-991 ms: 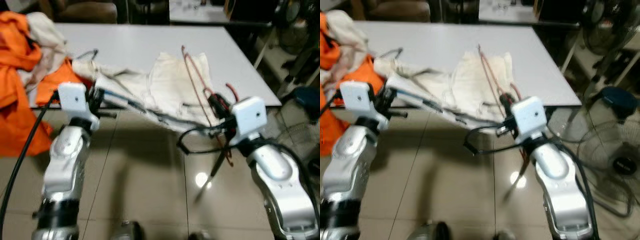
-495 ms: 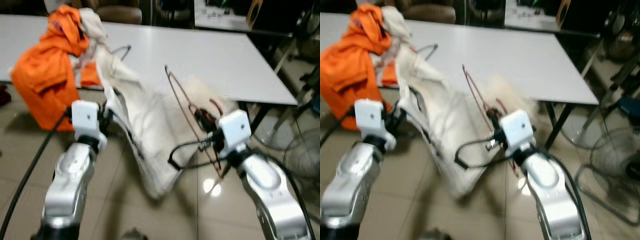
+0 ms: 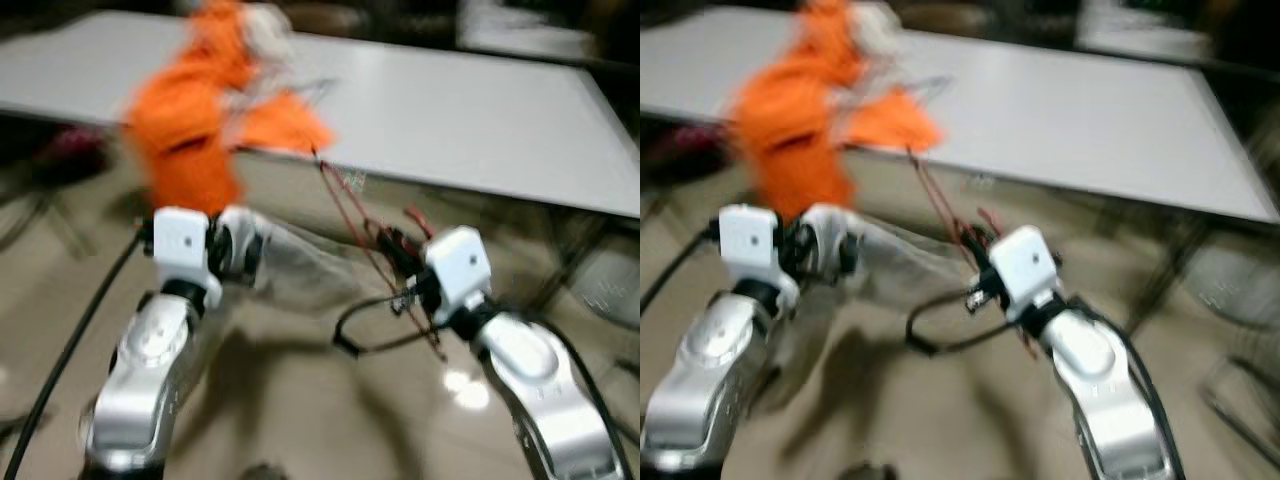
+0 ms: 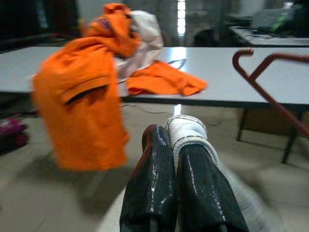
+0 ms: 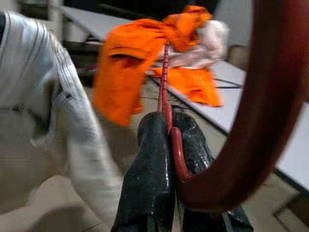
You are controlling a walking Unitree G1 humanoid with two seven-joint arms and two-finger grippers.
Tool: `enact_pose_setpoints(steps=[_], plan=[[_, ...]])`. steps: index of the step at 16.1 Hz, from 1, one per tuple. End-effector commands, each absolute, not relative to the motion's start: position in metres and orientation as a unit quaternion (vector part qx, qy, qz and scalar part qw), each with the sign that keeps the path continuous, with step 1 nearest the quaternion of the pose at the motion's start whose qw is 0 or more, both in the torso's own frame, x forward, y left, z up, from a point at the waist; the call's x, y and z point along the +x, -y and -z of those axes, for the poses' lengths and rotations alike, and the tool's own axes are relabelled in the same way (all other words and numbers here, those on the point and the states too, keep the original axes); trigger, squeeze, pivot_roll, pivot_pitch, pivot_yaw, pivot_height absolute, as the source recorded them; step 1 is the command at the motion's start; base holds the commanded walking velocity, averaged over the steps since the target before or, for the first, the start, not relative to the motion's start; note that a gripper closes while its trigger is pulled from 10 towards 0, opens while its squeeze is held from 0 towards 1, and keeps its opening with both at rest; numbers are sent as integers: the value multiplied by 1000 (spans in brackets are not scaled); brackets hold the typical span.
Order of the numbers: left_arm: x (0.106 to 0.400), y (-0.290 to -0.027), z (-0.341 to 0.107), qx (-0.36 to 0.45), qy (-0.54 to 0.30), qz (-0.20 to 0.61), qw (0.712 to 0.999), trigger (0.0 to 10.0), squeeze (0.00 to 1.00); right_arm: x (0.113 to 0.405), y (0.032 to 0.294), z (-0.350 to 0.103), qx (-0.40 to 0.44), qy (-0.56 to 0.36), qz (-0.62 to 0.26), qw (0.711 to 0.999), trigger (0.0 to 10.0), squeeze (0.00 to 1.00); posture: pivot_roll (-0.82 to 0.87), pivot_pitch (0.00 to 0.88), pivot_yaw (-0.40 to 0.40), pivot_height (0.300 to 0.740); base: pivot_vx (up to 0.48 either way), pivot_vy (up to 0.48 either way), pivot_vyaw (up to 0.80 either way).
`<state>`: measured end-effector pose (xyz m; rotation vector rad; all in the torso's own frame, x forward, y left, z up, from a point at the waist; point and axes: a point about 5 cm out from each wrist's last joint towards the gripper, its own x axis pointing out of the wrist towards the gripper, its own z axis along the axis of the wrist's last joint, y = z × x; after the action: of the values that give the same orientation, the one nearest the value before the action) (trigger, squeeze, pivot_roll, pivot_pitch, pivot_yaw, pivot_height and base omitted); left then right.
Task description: Hang hanger
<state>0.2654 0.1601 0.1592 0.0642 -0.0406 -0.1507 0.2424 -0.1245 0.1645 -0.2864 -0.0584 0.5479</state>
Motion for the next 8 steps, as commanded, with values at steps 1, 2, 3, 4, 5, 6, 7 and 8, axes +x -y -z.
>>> enact_pose_setpoints(steps=[1, 2, 3, 4, 5, 6, 7, 8], plan=[[262, -158, -167, 35, 36, 79, 996, 10000, 0, 240, 123, -163, -138, 26, -282, 949, 10000, 0, -27, 28, -15, 740, -259, 0, 800], [262, -158, -167, 35, 35, 78, 996, 10000, 0, 240, 123, -163, -138, 26, -282, 949, 10000, 0, -27, 28, -15, 740, -259, 0, 800], [260, -158, -166, 35, 32, 76, 996, 10000, 0, 241, 125, -160, -142, 20, -283, 948, 10000, 0, -24, 28, -18, 740, -281, 0, 800], [260, -158, -166, 36, 30, 77, 996, 10000, 0, 242, 126, -157, -147, 12, -279, 949, 10000, 0, -23, 26, -19, 740, -296, 0, 800], [260, -158, -166, 36, 30, 78, 996, 10000, 0, 243, 129, -154, -137, -2, -266, 954, 10000, 0, -22, 28, -19, 740, -300, 0, 0], [260, -157, -166, 36, 28, 80, 996, 10000, 0, 246, 134, -148, -134, -25, -240, 961, 10000, 0, -21, 27, -18, 740, -304, 0, 0], [262, -156, -167, 40, 27, 86, 995, 10000, 0, 246, 139, -143, -149, -34, -222, 963, 10000, 0, -21, 27, -18, 740, -311, 0, 0], [262, -156, -167, 41, 26, 88, 995, 10000, 0, 246, 140, -143, -149, -35, -217, 964, 10000, 0, -21, 27, -18, 740, -311, 0, 0]])
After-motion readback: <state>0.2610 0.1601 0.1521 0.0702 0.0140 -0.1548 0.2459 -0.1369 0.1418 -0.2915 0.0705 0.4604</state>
